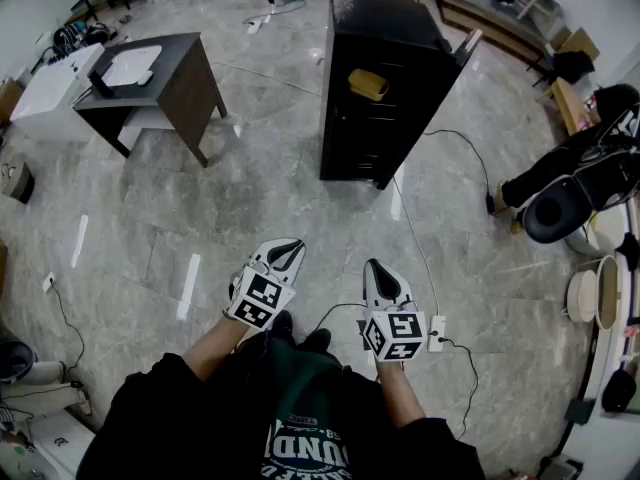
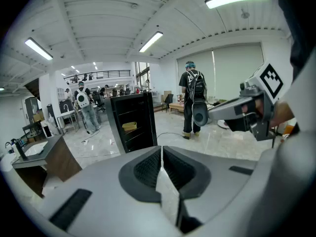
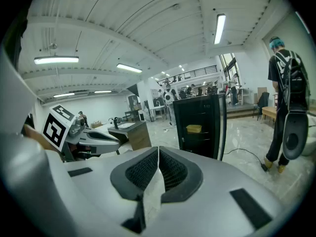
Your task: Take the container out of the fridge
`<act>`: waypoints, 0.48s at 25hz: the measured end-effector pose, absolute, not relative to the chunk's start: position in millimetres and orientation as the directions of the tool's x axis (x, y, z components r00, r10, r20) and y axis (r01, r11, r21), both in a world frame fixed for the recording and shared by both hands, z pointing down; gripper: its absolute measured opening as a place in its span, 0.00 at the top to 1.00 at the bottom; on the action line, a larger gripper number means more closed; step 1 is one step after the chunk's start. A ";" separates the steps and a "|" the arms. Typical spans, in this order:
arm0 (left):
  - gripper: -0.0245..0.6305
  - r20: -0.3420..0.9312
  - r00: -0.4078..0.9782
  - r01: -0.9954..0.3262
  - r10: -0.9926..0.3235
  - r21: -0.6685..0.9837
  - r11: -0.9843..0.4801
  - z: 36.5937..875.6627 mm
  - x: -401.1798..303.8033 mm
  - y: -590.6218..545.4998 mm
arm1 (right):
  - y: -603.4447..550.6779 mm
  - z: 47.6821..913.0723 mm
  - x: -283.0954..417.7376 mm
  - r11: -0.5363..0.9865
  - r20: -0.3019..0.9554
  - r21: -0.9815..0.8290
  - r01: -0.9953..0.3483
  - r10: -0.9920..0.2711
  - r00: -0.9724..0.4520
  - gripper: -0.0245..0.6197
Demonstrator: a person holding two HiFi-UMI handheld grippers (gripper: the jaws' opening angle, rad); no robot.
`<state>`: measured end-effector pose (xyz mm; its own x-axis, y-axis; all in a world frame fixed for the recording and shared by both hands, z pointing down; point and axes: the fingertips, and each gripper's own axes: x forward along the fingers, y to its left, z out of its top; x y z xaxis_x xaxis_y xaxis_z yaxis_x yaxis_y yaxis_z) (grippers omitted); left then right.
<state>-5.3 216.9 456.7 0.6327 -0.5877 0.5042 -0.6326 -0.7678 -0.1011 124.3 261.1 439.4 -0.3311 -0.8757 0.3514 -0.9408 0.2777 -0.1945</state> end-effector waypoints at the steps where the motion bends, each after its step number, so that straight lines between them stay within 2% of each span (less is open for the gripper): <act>1: 0.93 0.502 0.640 -0.629 -0.581 -0.091 -0.772 454.7 -7.4 219.9 | 264.0 438.1 124.0 0.271 0.348 -0.197 -0.942 -0.879 -0.326 0.90; 7: 0.94 0.468 0.680 -0.609 -0.565 -0.070 -0.790 444.4 -21.8 231.6 | 277.9 434.5 121.6 0.210 0.345 -0.209 -0.955 -0.898 -0.273 0.90; 12: 0.94 0.473 0.701 -0.580 -0.535 -0.059 -0.812 445.6 -35.1 236.5 | 282.4 432.4 101.4 0.217 0.365 -0.169 -0.962 -0.892 -0.265 0.90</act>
<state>-35.1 236.5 445.6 0.7006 -0.5347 0.4725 -0.5803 -0.8123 -0.0588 101.4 282.4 432.4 -0.2653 -0.8923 0.3654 -0.9615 0.2167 -0.1690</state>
